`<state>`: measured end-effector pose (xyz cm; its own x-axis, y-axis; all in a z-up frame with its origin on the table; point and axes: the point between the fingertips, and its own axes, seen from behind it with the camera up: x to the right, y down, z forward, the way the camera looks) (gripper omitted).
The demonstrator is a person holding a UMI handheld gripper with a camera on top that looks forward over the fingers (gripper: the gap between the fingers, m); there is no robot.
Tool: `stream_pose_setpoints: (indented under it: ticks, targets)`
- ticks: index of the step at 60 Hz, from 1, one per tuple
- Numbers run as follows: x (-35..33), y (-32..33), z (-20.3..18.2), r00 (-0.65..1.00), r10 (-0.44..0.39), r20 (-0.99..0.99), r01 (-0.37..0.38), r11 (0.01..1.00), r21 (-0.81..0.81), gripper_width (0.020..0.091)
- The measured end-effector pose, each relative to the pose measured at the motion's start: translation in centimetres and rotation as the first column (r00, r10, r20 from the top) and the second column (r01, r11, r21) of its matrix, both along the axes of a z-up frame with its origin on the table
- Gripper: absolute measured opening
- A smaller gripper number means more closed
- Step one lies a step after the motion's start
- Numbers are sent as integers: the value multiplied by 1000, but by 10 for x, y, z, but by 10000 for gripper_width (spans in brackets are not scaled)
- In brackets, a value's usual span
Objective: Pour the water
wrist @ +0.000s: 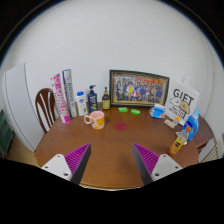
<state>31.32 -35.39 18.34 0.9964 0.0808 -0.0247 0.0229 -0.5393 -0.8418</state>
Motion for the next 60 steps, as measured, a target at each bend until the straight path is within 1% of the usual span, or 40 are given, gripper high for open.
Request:
stream_pose_setpoints:
  ticks: [9, 10, 20, 28, 32, 37, 44, 49, 51, 53, 58, 59, 60]
  targets:
    - [53, -3, -25, 997, -83, -2, 83, 996, -30, 856]
    - [71, 1, -35, 996, -87, -4, 87, 996, -28, 854]
    - [177, 6, -83, 987, -160, 11, 160, 987, -26, 858]
    - [270, 21, -123, 979, -203, 30, 203, 979, -2, 860]
    - [310, 36, -137, 978, -208, 23, 208, 978, 27, 859]
    - [345, 62, -152, 981, -193, 11, 192, 980, 59, 854]
    - [367, 104, -175, 990, -142, 1, 141, 987, 80, 854]
    - [379, 132, -189, 990, -143, 14, 141, 985, 97, 845]
    - [382, 141, -193, 989, -146, 15, 144, 984, 107, 832]
    - [382, 149, -197, 990, -139, 14, 137, 984, 113, 795]
    - [380, 163, -207, 993, -118, 18, 115, 986, 118, 657]
    - [380, 165, -208, 993, -115, 22, 112, 987, 118, 618]
    - [380, 166, -209, 993, -114, 26, 110, 987, 119, 557]
